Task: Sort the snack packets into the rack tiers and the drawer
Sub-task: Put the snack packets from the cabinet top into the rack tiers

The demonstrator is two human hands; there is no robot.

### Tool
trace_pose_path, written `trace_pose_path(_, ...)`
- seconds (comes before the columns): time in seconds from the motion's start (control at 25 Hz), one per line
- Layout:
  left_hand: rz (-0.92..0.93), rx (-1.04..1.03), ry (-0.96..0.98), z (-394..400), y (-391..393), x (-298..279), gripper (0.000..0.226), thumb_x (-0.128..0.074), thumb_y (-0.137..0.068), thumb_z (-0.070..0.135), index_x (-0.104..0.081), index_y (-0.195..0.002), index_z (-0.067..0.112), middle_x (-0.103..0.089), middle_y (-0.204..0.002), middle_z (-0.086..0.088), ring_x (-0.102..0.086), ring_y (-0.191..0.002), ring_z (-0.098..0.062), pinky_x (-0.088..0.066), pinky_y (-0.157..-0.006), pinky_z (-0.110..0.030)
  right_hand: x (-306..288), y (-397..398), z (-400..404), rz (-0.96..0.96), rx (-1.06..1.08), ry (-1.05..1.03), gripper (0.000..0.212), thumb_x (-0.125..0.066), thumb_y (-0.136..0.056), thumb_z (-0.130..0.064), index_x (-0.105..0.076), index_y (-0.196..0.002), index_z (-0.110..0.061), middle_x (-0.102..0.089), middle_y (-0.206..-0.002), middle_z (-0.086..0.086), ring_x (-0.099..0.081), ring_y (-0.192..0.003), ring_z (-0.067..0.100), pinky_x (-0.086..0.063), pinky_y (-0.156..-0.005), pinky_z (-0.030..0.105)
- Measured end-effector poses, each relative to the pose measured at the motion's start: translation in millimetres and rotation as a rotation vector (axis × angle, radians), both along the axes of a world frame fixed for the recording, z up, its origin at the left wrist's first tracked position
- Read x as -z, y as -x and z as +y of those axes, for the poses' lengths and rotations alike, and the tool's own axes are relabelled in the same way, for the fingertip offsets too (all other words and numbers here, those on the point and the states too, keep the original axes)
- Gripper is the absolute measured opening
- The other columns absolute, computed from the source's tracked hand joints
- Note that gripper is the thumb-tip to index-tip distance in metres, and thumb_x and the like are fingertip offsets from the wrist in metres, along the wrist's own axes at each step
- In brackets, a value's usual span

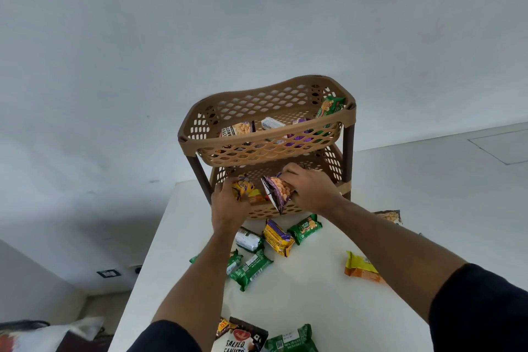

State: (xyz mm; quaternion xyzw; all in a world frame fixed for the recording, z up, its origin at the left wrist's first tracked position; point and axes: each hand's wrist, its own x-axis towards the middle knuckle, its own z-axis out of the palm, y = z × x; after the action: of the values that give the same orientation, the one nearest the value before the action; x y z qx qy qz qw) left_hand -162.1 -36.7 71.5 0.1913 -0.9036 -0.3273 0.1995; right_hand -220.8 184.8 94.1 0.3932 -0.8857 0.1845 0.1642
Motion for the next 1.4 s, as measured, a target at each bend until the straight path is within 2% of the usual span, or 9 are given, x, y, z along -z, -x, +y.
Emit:
trace_pose_path(0.24,-0.119,0.032,0.048,-13.1,27.9,6.0,0.059,-0.066,-0.083,0.009,-0.054,-0.14,0.022,-0.052,-0.134,-0.013,-0.05,-0.126,-0.037,-0.052,-0.097,-0.054,9.0,28.1,-26.2,-0.141,0.101,-0.057,0.048,-0.066,-0.091,-0.032,-0.055,-0.137,-0.02,-0.051,-0.141,-0.001,-0.059,-0.117,0.025,-0.058,-0.085,0.045)
trace_pose_path(0.44,-0.17,0.019,0.032,-15.0,42.2,13.1,0.062,-0.064,-0.082,0.007,-0.053,-0.141,0.024,-0.051,-0.135,-0.013,-0.053,-0.125,-0.036,-0.054,-0.095,-0.05,13.8,43.3,-46.4,-0.163,0.171,0.028,0.05,-0.073,-0.087,-0.041,-0.059,-0.132,-0.024,-0.062,-0.136,0.001,-0.064,-0.114,0.029,-0.057,-0.086,0.044)
trace_pose_path(0.56,-0.152,0.021,0.027,-19.3,54.1,13.7,0.064,-0.059,-0.082,0.003,-0.053,-0.142,0.022,-0.051,-0.132,-0.014,-0.056,-0.119,-0.037,-0.053,-0.094,-0.048,14.1,54.1,-60.9,-0.319,0.235,0.156,0.049,-0.075,-0.085,-0.031,-0.06,-0.131,-0.026,-0.07,-0.121,0.005,-0.067,-0.105,0.031,-0.059,-0.081,0.041)
trace_pose_path(0.8,-0.178,0.007,0.049,-22.5,71.7,8.5,0.058,-0.06,-0.087,0.007,-0.051,-0.143,0.02,-0.051,-0.131,-0.019,-0.056,-0.118,-0.04,-0.052,-0.09,-0.047,32.7,62.3,-68.5,-0.546,0.213,0.295,0.046,-0.069,-0.089,-0.014,-0.055,-0.133,-0.02,-0.068,-0.123,0.007,-0.066,-0.105,0.025,-0.057,-0.09,0.043)
trace_pose_path(0.92,-0.204,-0.003,0.11,-23.1,74.8,8.3,0.057,-0.058,-0.09,0.007,-0.049,-0.145,0.018,-0.048,-0.137,-0.02,-0.053,-0.123,-0.042,-0.052,-0.093,-0.051,39.6,64.0,-61.7,-0.644,0.175,0.315,0.049,-0.069,-0.09,-0.02,-0.052,-0.136,-0.019,-0.066,-0.126,0.005,-0.064,-0.096,0.016,-0.054,-0.084,0.035)
trace_pose_path(1.04,-0.209,-0.015,0.126,-24.1,75.6,8.5,0.054,-0.056,-0.093,0.005,-0.049,-0.145,0.017,-0.044,-0.144,-0.021,-0.051,-0.127,-0.041,-0.051,-0.096,-0.051,41.2,64.6,-46.5,-0.729,0.141,0.274,0.061,-0.071,-0.091,-0.023,-0.046,-0.147,-0.02,-0.063,-0.136,0.006,-0.066,-0.111,0.019,-0.054,-0.098,0.044)
trace_pose_path(1.16,-0.204,0.024,0.104,-23.2,71.8,6.8,0.055,-0.058,-0.093,0.002,-0.05,-0.144,0.02,-0.043,-0.147,-0.02,-0.052,-0.129,-0.04,-0.053,-0.096,-0.049,42.0,63.0,-27.4,-0.692,0.13,0.306,0.052,-0.071,-0.092,-0.02,-0.055,-0.142,-0.022,-0.062,-0.139,0.0,-0.063,-0.119,0.015,-0.054,-0.097,0.036)
trace_pose_path(1.24,-0.19,0.033,0.129,-18.3,63.9,5.5,0.054,-0.058,-0.091,0.002,-0.053,-0.141,0.021,-0.046,-0.144,-0.017,-0.054,-0.127,-0.038,-0.055,-0.091,-0.049,43.7,58.9,-12.9,-0.598,0.148,0.295,0.038,-0.068,-0.094,-0.023,-0.064,-0.132,-0.024,-0.07,-0.127,-0.003,-0.066,-0.112,0.012,-0.054,-0.089,0.029)
trace_pose_path(1.4,-0.03,0.098,0.308,7.9,38.7,11.2,0.031,-0.058,-0.091,0.01,-0.062,-0.122,0.013,-0.056,-0.129,-0.013,-0.056,-0.116,-0.033,-0.055,-0.086,-0.047,50.0,45.9,21.1,-0.528,0.165,0.217,0.016,-0.064,-0.097,-0.03,-0.074,-0.11,-0.027,-0.072,-0.102,-0.011,-0.065,-0.099,0.009,-0.051,-0.075,0.022)
